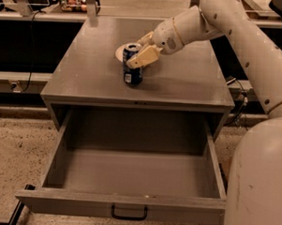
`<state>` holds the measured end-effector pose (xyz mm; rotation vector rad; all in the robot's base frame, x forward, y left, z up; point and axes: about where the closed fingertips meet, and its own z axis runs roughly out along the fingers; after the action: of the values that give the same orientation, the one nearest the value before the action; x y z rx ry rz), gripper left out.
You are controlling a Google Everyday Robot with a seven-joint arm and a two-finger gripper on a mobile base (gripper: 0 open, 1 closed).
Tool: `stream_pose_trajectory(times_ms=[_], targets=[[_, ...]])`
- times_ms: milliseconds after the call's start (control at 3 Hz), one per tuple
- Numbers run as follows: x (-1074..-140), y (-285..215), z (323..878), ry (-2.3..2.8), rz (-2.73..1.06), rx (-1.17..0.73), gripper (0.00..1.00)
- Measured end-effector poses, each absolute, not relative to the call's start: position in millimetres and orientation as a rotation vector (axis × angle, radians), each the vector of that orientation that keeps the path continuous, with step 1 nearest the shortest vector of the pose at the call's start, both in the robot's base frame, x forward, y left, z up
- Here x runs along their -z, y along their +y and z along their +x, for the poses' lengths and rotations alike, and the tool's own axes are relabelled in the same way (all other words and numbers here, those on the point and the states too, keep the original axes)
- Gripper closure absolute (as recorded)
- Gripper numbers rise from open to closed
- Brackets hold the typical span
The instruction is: Place pepsi can into top drawer
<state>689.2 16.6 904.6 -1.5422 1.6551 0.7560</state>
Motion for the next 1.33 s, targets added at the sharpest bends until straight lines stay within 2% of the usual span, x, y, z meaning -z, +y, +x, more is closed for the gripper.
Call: stream_pose_trajectory(times_ms=[333,667,1000,1333], targets=[[-914.1,2.7,675.3,1.626,-1.574,-0.813,0.88],[-922.5,-40.3,616.4,1.611,-1.655,-0.87,1.0],[-925.0,-90.2,567.5,1.729,-1.619,-0.754,1.0],[-898.8,-96.5,549.1,1.79,-1.627,-0.79,1.0]])
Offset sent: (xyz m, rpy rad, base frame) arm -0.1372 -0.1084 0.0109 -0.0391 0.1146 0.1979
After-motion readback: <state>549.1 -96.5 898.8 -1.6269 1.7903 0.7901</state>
